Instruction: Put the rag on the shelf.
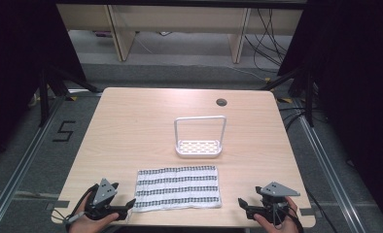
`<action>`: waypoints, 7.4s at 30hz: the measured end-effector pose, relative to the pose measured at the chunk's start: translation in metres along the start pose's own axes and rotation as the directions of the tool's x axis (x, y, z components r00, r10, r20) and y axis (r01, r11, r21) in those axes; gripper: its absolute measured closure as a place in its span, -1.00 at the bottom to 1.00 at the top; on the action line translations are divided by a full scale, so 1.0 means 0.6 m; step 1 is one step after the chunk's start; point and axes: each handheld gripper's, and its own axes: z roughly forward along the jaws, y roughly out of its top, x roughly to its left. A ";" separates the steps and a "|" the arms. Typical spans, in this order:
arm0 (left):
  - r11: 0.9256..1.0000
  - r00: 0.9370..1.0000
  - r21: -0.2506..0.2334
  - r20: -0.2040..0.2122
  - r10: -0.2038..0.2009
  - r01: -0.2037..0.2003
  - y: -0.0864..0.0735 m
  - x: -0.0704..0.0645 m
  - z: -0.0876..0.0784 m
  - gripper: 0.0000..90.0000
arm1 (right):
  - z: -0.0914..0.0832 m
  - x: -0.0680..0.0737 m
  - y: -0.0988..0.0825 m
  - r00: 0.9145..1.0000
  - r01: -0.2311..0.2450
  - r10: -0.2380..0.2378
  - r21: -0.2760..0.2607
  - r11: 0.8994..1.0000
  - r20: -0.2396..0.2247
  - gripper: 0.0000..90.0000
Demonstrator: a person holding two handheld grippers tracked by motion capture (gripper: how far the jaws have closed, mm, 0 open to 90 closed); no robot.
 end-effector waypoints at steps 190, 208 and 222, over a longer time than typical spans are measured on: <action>0.948 0.960 -0.280 0.271 -0.071 0.149 0.535 0.050 -0.001 0.87 | -0.078 0.033 0.443 0.968 0.204 -0.245 -0.394 0.896 -0.055 0.92; 0.922 0.963 -0.318 0.217 -0.158 0.223 0.591 0.088 0.027 0.87 | -0.043 -0.007 0.511 0.982 0.154 -0.186 -0.414 0.897 -0.039 0.92; 0.906 0.943 -0.293 0.226 -0.243 0.304 0.598 0.119 0.117 0.85 | 0.042 -0.057 0.541 0.996 0.092 -0.093 -0.330 0.940 0.011 0.92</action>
